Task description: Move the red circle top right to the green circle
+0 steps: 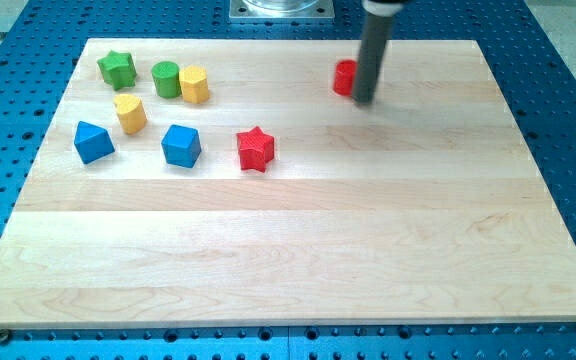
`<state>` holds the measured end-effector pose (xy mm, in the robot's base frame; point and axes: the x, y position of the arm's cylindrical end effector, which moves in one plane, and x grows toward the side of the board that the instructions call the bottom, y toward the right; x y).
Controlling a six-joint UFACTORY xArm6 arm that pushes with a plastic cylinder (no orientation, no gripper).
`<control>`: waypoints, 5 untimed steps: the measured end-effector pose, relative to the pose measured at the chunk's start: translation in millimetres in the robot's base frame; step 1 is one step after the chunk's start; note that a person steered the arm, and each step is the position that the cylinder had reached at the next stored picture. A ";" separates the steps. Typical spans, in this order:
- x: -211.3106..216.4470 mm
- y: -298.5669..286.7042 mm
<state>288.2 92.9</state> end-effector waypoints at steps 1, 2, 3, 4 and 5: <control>-23.4 19.5; -38.9 -62.5; -53.7 -146.6; -61.2 -190.5; -60.0 -167.9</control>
